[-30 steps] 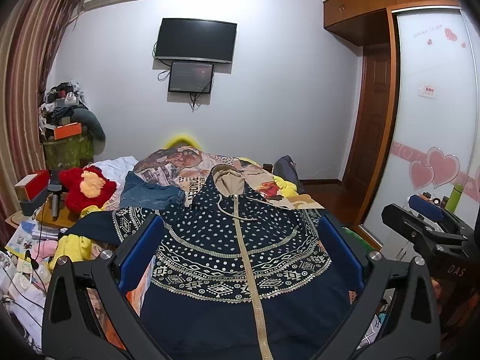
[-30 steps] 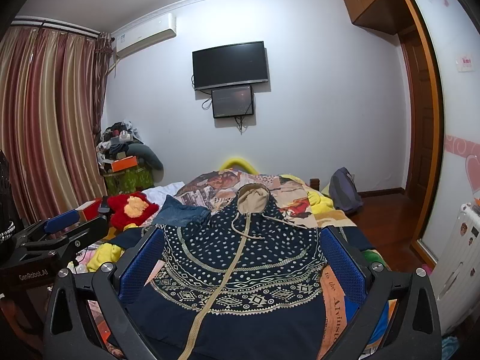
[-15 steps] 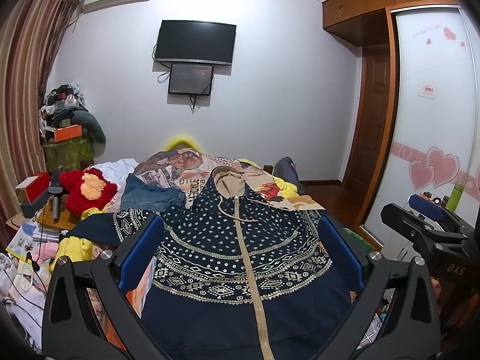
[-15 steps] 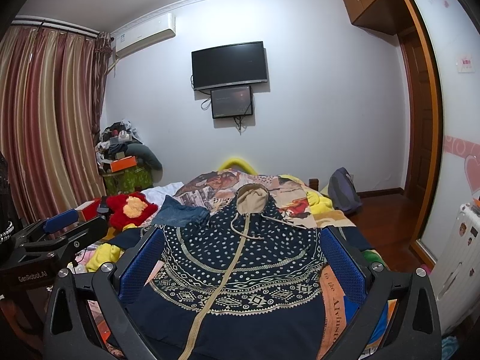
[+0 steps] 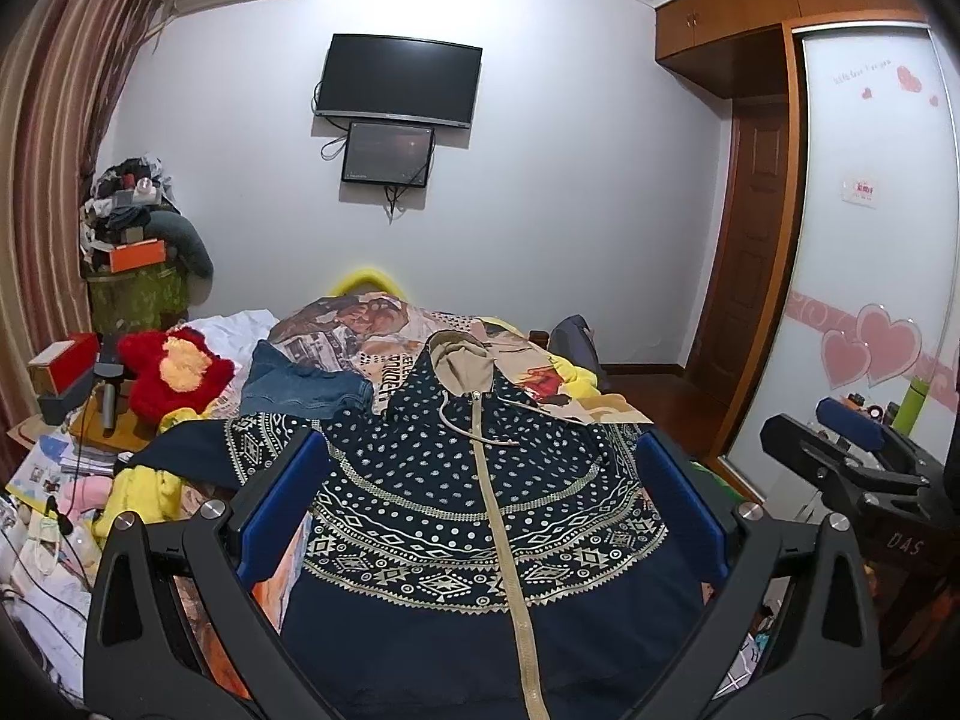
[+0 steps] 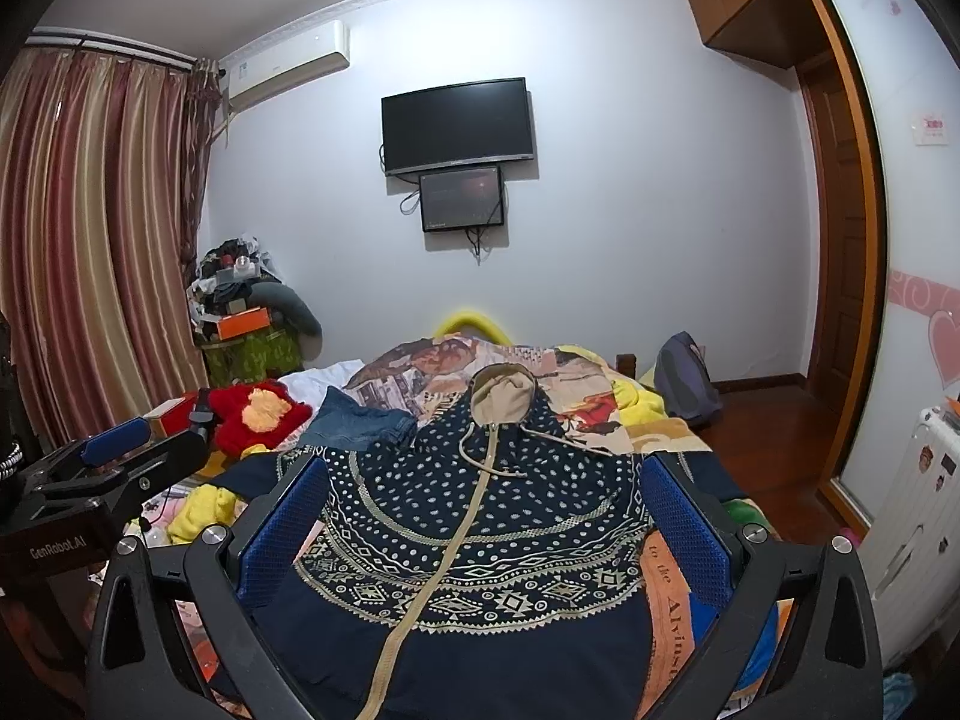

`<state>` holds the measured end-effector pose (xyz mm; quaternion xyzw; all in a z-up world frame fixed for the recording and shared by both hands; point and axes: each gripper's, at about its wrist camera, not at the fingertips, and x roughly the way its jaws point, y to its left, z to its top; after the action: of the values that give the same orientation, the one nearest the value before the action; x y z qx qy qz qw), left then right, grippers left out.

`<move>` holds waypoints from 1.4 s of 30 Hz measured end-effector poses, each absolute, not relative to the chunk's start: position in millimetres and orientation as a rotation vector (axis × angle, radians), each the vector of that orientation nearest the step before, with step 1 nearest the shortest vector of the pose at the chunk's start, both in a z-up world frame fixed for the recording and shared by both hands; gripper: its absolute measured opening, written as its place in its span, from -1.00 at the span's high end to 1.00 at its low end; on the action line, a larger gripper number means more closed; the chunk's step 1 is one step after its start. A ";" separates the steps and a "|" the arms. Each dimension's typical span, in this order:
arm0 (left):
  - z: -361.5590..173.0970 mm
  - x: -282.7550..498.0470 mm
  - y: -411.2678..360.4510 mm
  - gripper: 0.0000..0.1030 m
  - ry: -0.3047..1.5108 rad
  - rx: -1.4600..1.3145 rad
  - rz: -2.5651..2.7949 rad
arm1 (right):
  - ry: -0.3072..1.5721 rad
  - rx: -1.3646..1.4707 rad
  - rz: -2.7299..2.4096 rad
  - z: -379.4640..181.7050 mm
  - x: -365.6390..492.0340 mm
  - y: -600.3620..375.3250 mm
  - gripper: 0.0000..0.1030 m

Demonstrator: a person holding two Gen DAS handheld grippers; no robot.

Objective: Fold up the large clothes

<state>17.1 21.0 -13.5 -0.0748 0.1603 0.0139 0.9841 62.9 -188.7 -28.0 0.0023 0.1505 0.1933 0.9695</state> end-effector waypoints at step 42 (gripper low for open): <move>-272.9 217.0 367.1 -0.61 0.852 -0.638 0.379 | 0.911 -0.312 0.602 -255.2 428.1 74.7 -1.00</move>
<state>217.0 367.1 -272.9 -0.3024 0.4036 0.1798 0.8446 428.1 74.7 -255.2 -0.1478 0.4314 0.2849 0.8431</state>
